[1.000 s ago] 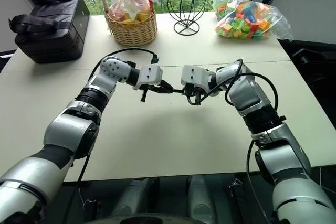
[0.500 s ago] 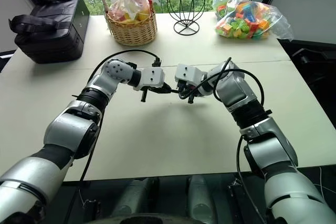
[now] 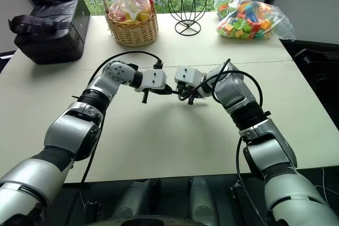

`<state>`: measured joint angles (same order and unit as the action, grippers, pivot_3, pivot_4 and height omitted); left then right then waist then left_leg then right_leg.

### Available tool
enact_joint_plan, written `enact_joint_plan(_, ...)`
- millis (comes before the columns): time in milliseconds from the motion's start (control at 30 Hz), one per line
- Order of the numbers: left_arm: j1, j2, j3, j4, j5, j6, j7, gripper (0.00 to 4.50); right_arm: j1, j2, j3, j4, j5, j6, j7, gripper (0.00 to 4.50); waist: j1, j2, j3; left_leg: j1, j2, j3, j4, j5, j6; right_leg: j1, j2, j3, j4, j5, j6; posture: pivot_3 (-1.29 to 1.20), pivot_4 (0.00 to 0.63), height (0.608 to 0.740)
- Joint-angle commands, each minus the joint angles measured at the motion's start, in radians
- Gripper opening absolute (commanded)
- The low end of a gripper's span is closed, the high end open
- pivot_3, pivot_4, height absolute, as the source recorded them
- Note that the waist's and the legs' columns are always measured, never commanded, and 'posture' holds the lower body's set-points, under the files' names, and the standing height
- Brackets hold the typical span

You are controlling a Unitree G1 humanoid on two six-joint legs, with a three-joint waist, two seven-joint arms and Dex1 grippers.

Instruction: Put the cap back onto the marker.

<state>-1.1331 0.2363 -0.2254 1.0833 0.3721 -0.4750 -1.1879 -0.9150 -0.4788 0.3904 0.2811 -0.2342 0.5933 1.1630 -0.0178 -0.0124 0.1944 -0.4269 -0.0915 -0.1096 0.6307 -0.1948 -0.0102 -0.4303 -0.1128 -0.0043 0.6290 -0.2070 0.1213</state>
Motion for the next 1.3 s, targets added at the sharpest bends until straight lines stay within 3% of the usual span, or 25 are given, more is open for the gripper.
enact_joint_plan(33,0.032,-0.135,-0.12,-0.008,0.022,-0.065,-0.032,0.03,-0.2,0.121,-0.066,-0.201,0.084,-0.077,-0.059,0.0,0.0,0.0,0.0,0.0,0.0,0.0,0.0,0.0,0.0,0.0,0.0,0.0,0.0,0.0,0.0,0.0,0.15,0.74)
enact_joint_plan(500,0.017,-0.132,-0.087,-0.005,-0.002,-0.05,0.018,0.03,-0.16,0.092,-0.063,-0.212,0.084,-0.083,-0.034,0.0,0.0,0.0,0.0,0.0,0.0,0.0,0.0,0.0,0.0,0.0,0.0,0.0,0.0,0.0,0.0,0.0,0.15,0.74)
enact_joint_plan(600,0.001,-0.126,-0.088,-0.003,0.007,-0.057,0.05,1.31,-0.137,0.079,-0.064,-0.219,0.083,-0.082,-0.037,0.0,0.0,0.001,0.0,0.0,0.0,0.0,0.0,0.0,0.0,-0.001,0.0,0.0,0.0,0.0,0.0,0.0,0.15,0.74)
enact_joint_plan(800,-0.006,-0.115,-0.103,-0.001,0.012,-0.069,0.084,4.33,-0.104,0.056,-0.066,-0.249,0.088,-0.065,-0.037,0.0,0.0,0.0,0.0,0.0,0.0,0.0,0.0,0.0,0.0,0.0,0.0,0.0,0.001,0.0,0.0,0.0,0.15,0.74)
enact_joint_plan(1100,-0.049,-0.101,-0.09,0.033,-0.005,-0.064,0.196,4.33,-0.051,0.016,-0.056,-0.292,0.103,-0.046,-0.016,0.0,0.001,0.0,0.0,0.0,0.0,0.0,0.0,0.0,0.0,0.0,0.0,0.0,0.001,0.0,0.0,0.0,0.15,0.74)
enact_joint_plan(1300,-0.08,-0.07,-0.063,0.039,-0.039,-0.044,0.182,4.33,0.005,0.002,-0.061,-0.259,0.103,-0.045,-0.018,0.0,0.0,0.0,0.0,0.0,0.0,0.0,0.0,0.0,0.0,0.0,0.0,0.0,0.001,0.0,0.0,0.0,0.15,0.74)
